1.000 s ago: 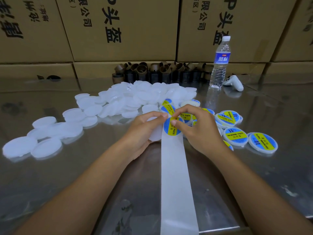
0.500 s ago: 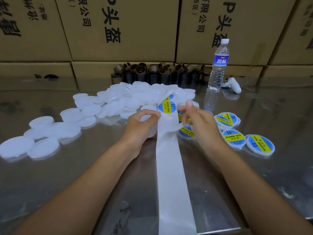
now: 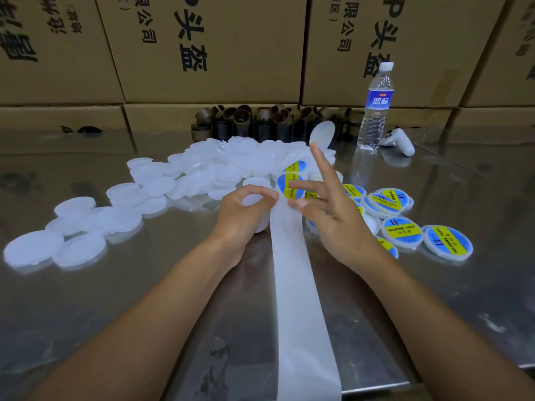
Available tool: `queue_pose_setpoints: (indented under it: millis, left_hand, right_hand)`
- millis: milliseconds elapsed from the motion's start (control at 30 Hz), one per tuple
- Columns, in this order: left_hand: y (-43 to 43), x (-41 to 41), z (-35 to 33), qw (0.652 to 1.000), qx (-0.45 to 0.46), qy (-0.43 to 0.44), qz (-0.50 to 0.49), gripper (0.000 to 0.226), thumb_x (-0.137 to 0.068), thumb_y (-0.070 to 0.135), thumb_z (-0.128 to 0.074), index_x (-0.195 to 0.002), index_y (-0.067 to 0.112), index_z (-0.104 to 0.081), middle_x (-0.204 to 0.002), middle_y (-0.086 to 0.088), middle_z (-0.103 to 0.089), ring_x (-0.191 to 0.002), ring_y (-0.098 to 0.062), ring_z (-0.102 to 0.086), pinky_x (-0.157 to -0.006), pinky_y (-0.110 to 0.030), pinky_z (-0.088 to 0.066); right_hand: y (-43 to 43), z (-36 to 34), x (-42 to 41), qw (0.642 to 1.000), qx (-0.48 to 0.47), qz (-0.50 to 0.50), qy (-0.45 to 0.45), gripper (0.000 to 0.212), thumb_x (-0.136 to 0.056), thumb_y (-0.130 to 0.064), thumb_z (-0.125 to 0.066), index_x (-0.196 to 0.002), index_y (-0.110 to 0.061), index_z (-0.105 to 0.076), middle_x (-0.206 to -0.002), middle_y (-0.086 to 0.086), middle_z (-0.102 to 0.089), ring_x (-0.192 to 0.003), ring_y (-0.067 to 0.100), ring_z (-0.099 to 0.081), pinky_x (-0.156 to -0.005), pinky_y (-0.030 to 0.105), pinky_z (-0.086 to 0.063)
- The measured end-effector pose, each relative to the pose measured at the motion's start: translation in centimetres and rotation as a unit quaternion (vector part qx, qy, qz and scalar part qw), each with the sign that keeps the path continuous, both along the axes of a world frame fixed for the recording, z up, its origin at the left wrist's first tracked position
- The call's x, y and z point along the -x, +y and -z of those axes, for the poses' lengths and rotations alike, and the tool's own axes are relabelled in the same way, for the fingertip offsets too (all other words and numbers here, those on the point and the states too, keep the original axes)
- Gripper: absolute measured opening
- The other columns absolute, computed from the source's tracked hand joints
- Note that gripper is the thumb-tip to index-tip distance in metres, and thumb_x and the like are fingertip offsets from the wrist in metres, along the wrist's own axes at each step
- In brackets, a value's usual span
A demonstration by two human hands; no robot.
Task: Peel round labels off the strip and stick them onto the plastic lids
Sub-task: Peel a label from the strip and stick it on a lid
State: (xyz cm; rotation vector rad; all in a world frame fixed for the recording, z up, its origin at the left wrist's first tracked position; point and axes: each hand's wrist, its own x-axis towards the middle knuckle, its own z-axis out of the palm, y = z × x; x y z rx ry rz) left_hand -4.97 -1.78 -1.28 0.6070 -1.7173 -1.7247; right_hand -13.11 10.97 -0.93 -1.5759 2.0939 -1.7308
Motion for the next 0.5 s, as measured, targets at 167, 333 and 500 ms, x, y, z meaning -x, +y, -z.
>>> queue_pose_setpoints:
  millis: [167,333,500]
  left_hand:
    - [0.03,-0.21,-0.17,1.000,-0.013,-0.002,0.002,0.009,-0.088,0.013,-0.067,-0.080,0.017,-0.068,-0.083,-0.002,-0.068,-0.069,-0.012,-0.062,-0.068,-0.025,-0.055]
    - [-0.01,-0.34,-0.64,0.997,-0.064,0.046,-0.018,0.009,-0.088,0.008,-0.064,-0.081,0.012,-0.066,-0.064,-0.001,-0.065,-0.062,-0.017,-0.062,-0.061,-0.024,-0.055]
    - [0.15,-0.28,-0.92,0.966,-0.205,0.089,0.134,0.025,-0.097,0.028,-0.051,-0.082,0.011,-0.061,-0.076,-0.007,-0.069,-0.065,-0.018,-0.068,-0.069,-0.032,-0.058]
  right_hand:
    - [-0.24,0.90,0.35,0.997,-0.060,-0.036,-0.035,0.086,-0.095,-0.012,-0.051,-0.128,-0.073,-0.001,-0.126,-0.013,-0.052,-0.094,0.006,-0.067,-0.078,0.014,-0.046]
    - [-0.41,0.67,0.12,0.995,-0.096,-0.014,-0.027,0.089,-0.094,-0.013,-0.053,-0.126,-0.074,0.004,-0.134,-0.007,-0.047,-0.094,0.022,-0.064,-0.089,0.028,-0.047]
    - [-0.55,0.45,0.05,0.994,-0.101,-0.027,-0.041,0.085,-0.095,-0.008,-0.047,-0.124,-0.074,-0.003,-0.132,-0.002,-0.051,-0.101,0.017,-0.062,-0.099,0.045,-0.044]
